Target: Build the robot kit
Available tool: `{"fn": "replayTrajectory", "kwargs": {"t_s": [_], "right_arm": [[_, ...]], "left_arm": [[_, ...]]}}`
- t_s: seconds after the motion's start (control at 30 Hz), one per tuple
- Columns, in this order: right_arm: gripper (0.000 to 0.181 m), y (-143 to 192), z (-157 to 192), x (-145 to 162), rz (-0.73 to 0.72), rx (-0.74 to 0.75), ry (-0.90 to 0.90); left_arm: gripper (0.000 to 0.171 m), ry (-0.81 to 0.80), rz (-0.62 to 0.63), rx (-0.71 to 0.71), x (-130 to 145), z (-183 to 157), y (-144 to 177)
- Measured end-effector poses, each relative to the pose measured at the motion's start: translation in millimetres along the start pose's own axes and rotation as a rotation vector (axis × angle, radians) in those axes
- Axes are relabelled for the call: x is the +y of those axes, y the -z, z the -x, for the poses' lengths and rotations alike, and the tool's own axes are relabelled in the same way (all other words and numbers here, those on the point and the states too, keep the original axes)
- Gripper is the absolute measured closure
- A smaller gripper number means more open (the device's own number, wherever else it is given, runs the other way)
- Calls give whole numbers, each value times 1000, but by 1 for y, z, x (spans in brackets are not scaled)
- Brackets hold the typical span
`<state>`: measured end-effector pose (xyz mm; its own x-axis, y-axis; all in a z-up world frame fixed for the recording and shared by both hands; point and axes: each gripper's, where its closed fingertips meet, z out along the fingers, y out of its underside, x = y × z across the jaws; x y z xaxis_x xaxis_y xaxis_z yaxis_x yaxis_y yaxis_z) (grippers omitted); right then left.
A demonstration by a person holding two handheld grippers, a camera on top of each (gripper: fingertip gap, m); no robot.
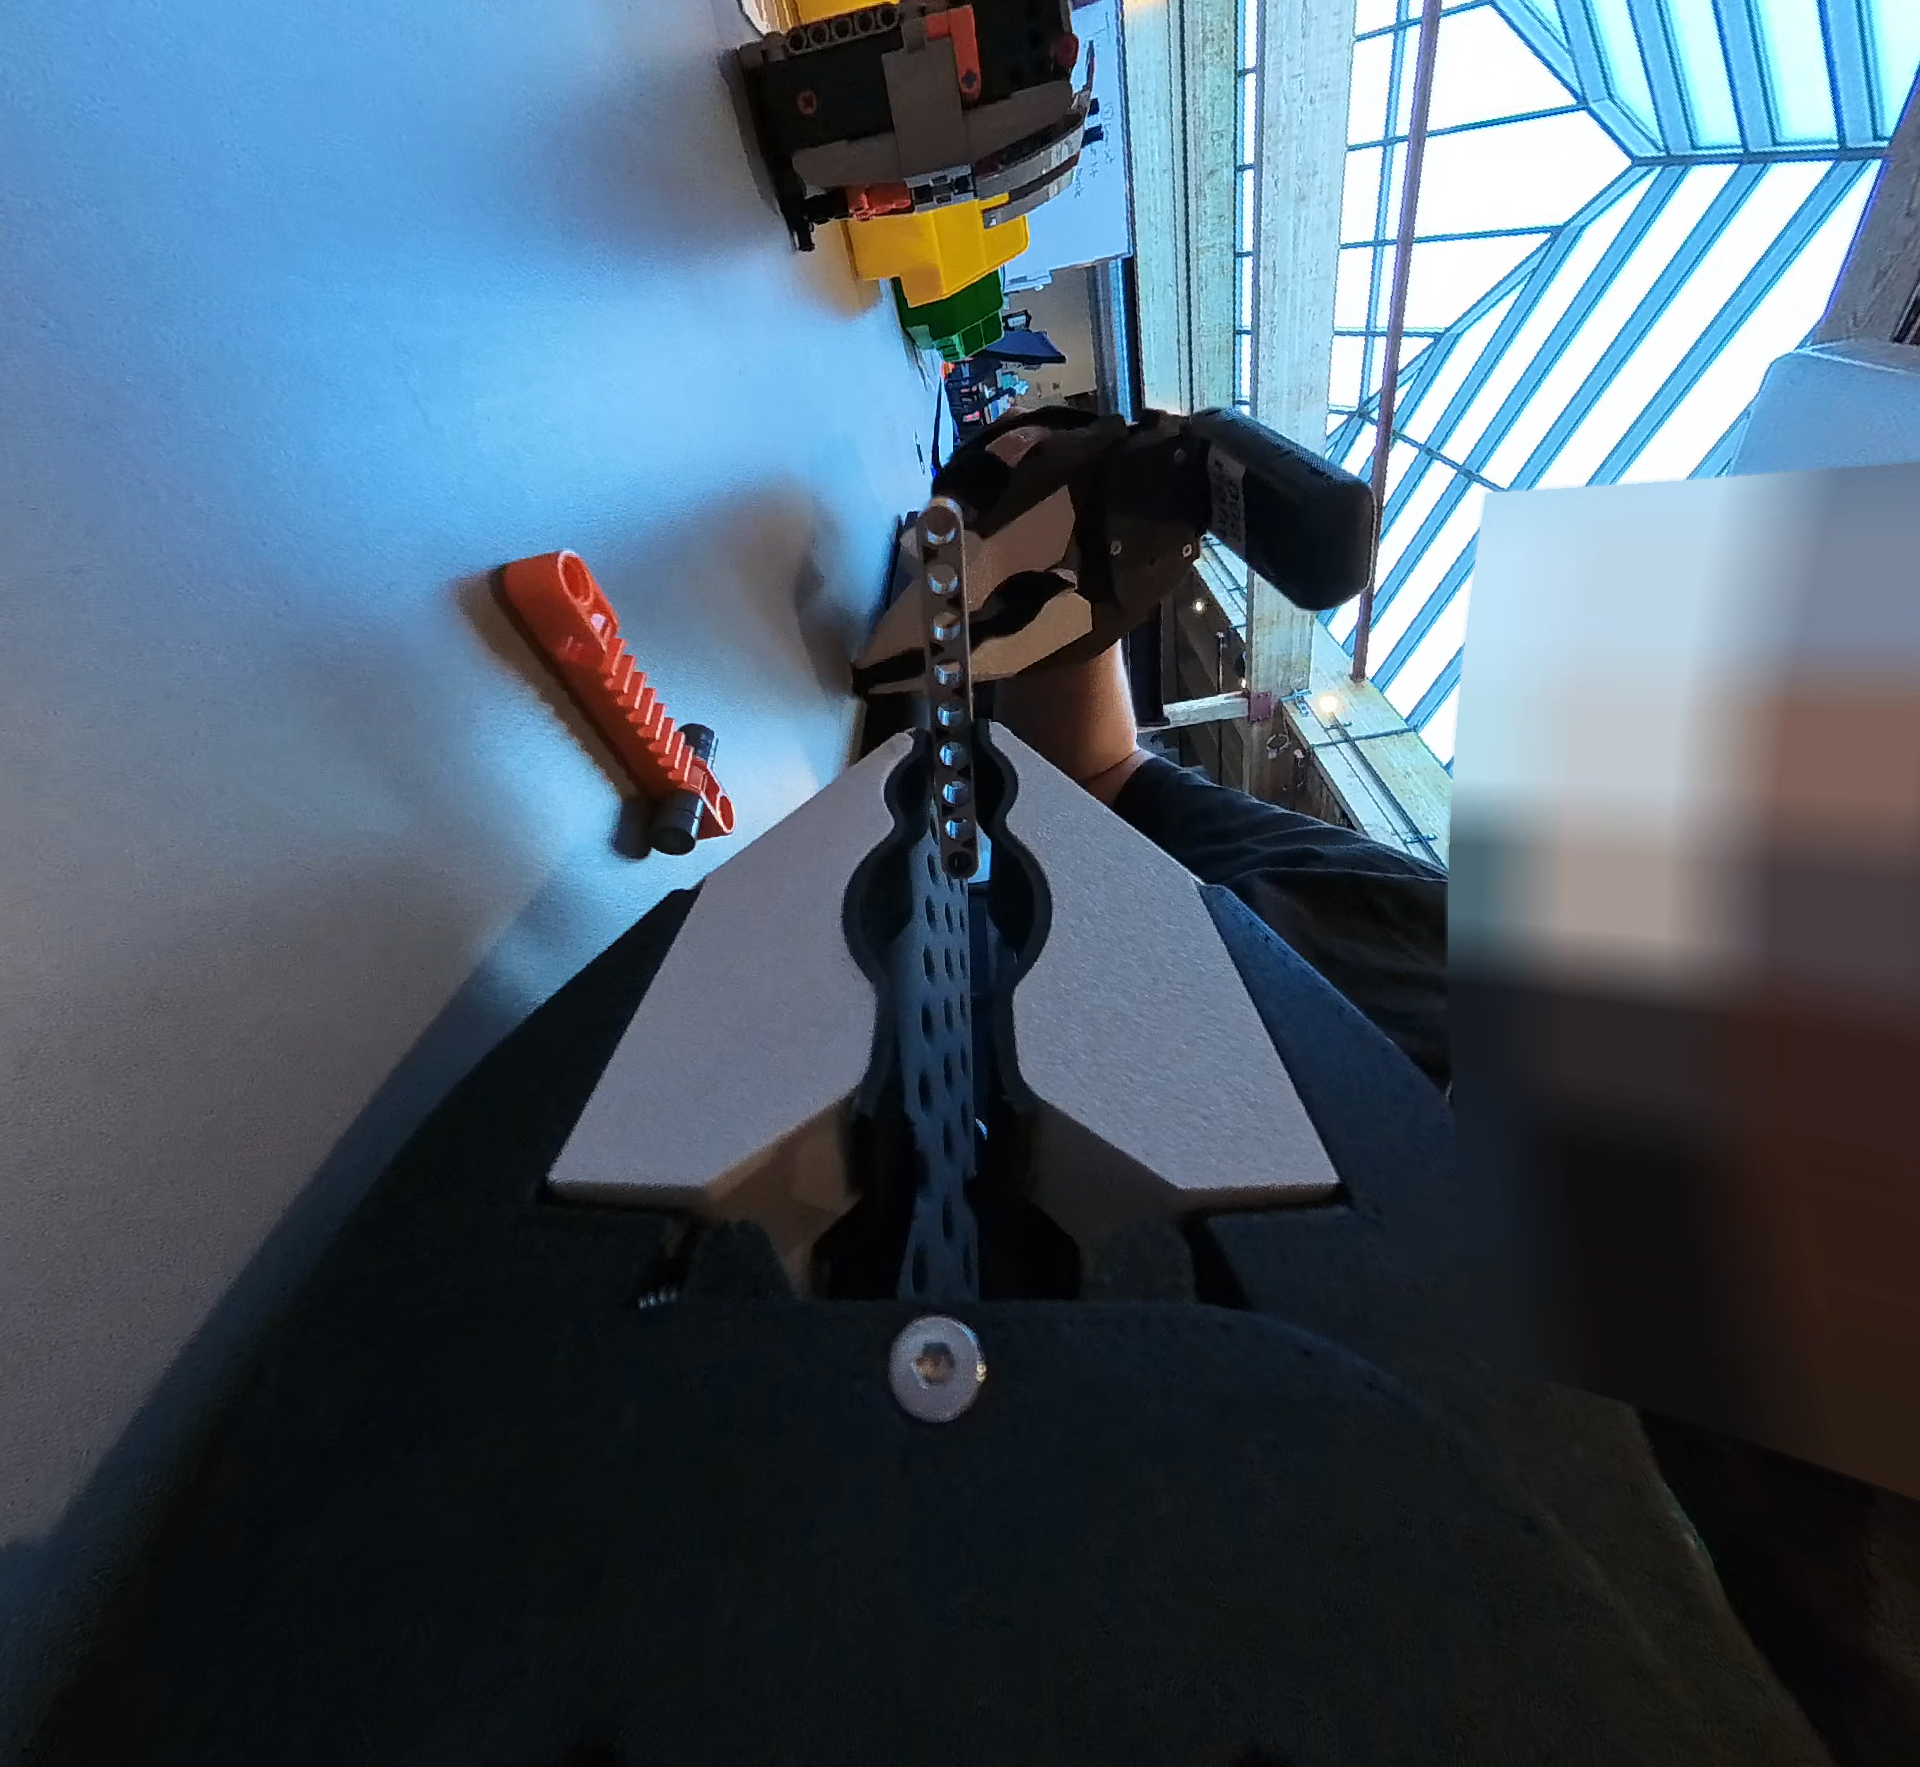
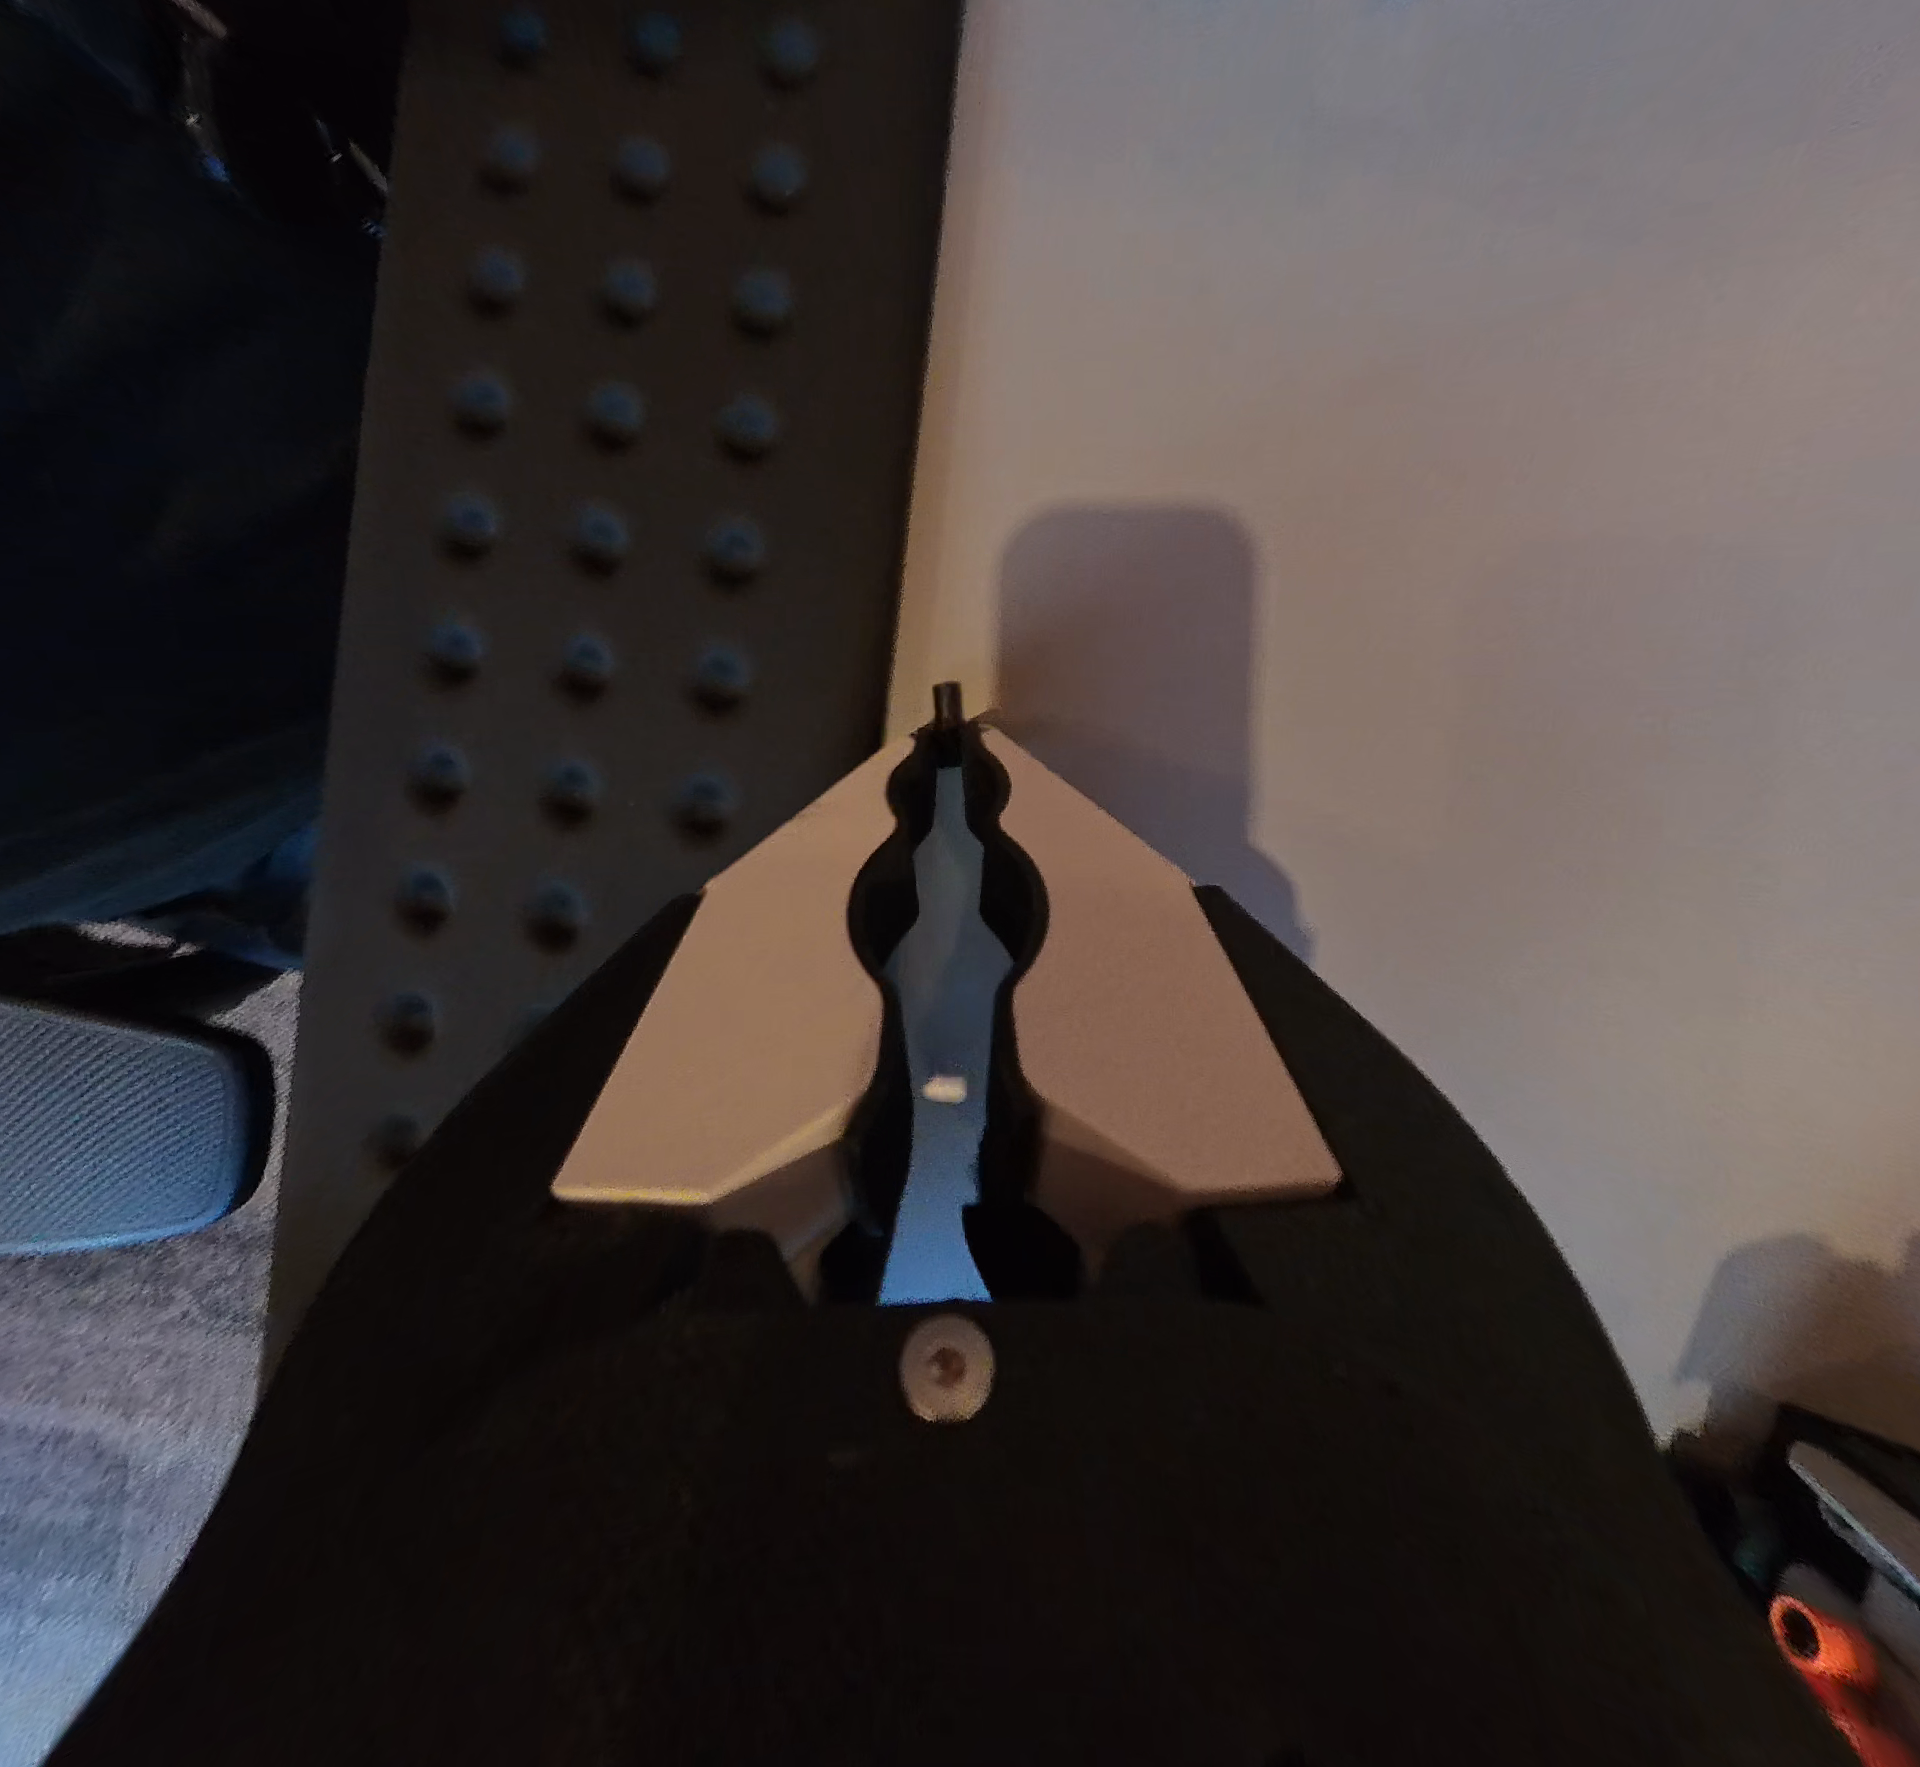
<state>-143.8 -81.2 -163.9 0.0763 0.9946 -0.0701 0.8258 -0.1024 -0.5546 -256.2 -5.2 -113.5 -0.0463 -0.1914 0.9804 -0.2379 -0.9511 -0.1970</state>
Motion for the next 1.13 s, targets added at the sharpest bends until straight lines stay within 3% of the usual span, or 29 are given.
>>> {"fn": "replayTrajectory", "kwargs": {"t_s": [0.13,0.27,0.43,0.53,1.13], "right_arm": [[179,-1,-28,-10,-64,146,-25],[179,-4,-51,-45,-152,275,-41],[179,-17,-56,-108,-227,317,-5],[179,-26,-56,-130,-256,291,-18],[179,-18,-64,-133,-323,294,-118]], "left_arm": [[168,-4,-1,4,0,-1,0],[168,-15,0,-9,0,0,0],[168,-41,-17,4,-1,-5,1],[168,-39,-20,17,-2,-6,2],[170,-14,-19,87,-3,-13,2]]}}
